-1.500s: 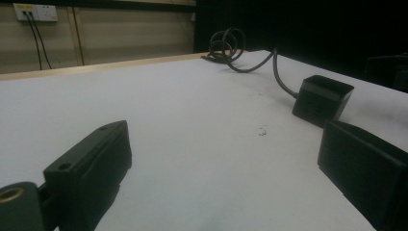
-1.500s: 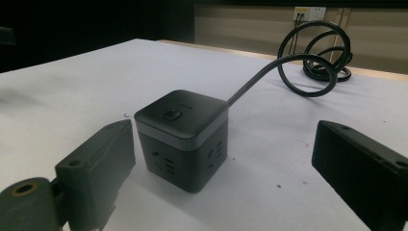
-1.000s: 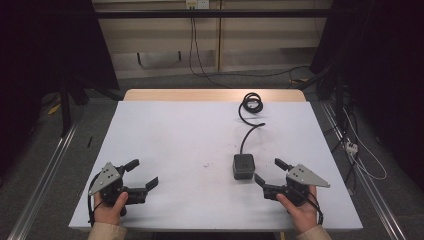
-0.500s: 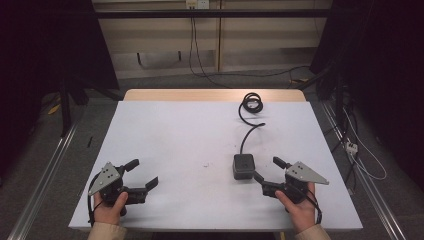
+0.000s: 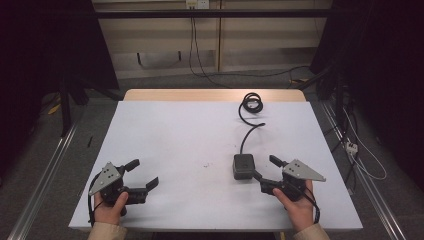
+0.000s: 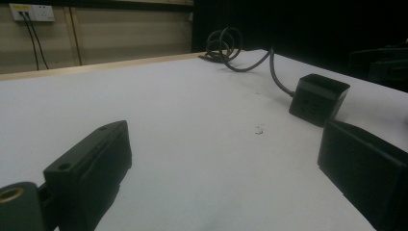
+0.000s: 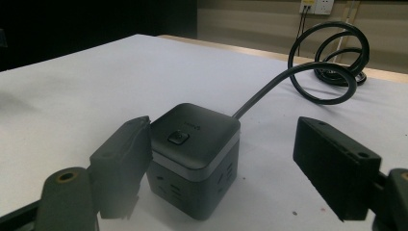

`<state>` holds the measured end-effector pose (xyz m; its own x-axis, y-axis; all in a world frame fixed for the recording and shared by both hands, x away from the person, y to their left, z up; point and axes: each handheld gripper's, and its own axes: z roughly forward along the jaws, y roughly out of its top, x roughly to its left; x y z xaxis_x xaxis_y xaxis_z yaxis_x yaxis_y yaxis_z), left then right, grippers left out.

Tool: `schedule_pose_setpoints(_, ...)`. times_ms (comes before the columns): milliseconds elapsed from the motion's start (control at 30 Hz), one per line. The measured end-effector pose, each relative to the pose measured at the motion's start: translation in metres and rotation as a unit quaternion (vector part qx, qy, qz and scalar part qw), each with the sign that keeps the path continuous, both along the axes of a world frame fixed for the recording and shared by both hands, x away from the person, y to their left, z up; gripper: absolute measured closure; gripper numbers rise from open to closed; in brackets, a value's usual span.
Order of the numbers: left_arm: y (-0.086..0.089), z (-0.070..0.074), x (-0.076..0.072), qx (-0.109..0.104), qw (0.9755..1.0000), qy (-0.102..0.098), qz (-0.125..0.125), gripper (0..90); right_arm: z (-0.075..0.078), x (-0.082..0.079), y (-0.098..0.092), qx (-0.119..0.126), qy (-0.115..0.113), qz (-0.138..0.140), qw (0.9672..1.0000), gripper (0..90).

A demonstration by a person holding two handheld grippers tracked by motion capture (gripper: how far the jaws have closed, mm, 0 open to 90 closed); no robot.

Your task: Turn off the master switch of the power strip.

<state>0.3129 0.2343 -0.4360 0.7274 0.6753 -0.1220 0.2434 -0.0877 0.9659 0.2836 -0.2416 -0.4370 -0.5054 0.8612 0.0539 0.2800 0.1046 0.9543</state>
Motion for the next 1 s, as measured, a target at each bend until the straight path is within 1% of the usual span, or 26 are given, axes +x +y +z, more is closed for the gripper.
schedule_pose_setpoints(233, -0.0001, 0.0000, 0.0002, 0.002, 1.0000, -0.001, 0.000, 4.3, 0.0014, 0.0047, 0.0007, 0.005, 0.003, -0.002, 1.0000, 22.9)
schedule_pose_setpoints(467, -0.0005, -0.0002, 0.0004, 0.003, 1.0000, 0.000, -0.001, 4.5, 0.0031, 0.0067, -0.0012, 0.004, 0.005, -0.005, 1.0000, 23.5)
schedule_pose_setpoints(567, -0.0010, -0.0003, 0.0003, 0.004, 1.0000, 0.000, -0.001, 4.5, 0.0052, 0.0068, -0.0008, -0.002, 0.001, -0.008, 1.0000, 24.2)
schedule_pose_setpoints(800, -0.0011, -0.0003, 0.0004, 0.004, 1.0000, -0.001, -0.002, 4.6, 0.0055, 0.0087, -0.0016, 0.003, 0.010, -0.005, 0.9999, 29.4)
schedule_pose_setpoints(1000, -0.0013, -0.0006, 0.0005, 0.004, 1.0000, 0.000, -0.001, 4.6, 0.0067, 0.0087, -0.0011, 0.003, 0.014, 0.005, 0.9999, 36.3)
